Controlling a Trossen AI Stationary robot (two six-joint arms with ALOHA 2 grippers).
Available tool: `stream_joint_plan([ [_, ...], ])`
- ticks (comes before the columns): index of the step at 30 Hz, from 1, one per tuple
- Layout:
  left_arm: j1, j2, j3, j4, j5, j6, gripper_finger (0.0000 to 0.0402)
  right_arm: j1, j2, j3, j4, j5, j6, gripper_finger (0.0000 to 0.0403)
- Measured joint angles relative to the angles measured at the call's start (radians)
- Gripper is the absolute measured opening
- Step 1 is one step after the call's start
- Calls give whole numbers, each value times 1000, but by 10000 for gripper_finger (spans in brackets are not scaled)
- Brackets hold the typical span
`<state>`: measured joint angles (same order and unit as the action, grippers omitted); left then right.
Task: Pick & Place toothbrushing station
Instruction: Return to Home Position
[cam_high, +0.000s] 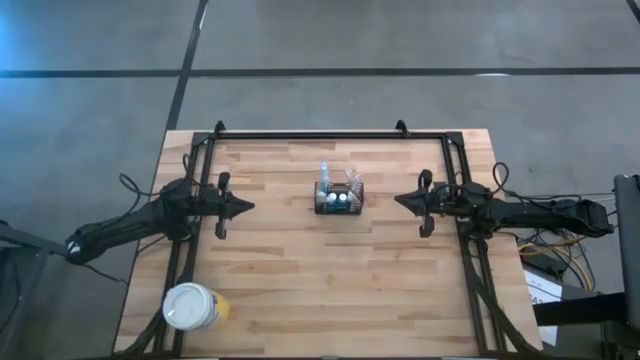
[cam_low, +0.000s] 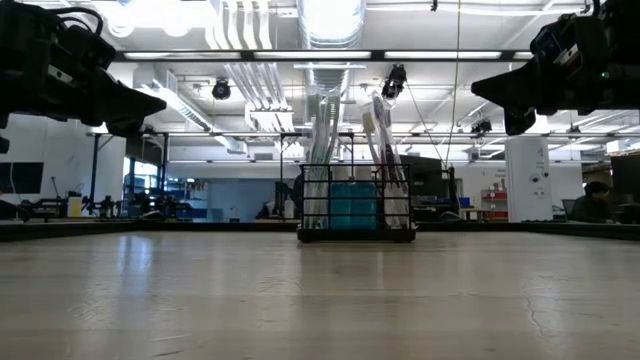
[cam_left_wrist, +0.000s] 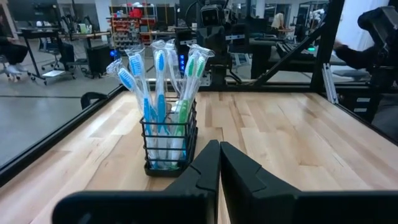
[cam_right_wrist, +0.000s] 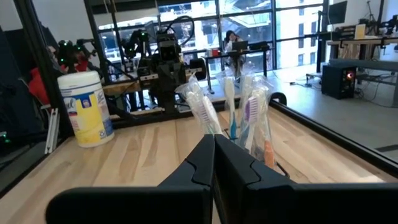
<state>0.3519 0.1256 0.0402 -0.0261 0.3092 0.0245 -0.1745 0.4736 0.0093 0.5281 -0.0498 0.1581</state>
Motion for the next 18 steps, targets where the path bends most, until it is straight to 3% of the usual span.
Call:
stream_joint_plan([
  [18, 0, 0, 0, 2, 0, 1, 16, 0, 0, 0, 0, -2, 0, 8],
])
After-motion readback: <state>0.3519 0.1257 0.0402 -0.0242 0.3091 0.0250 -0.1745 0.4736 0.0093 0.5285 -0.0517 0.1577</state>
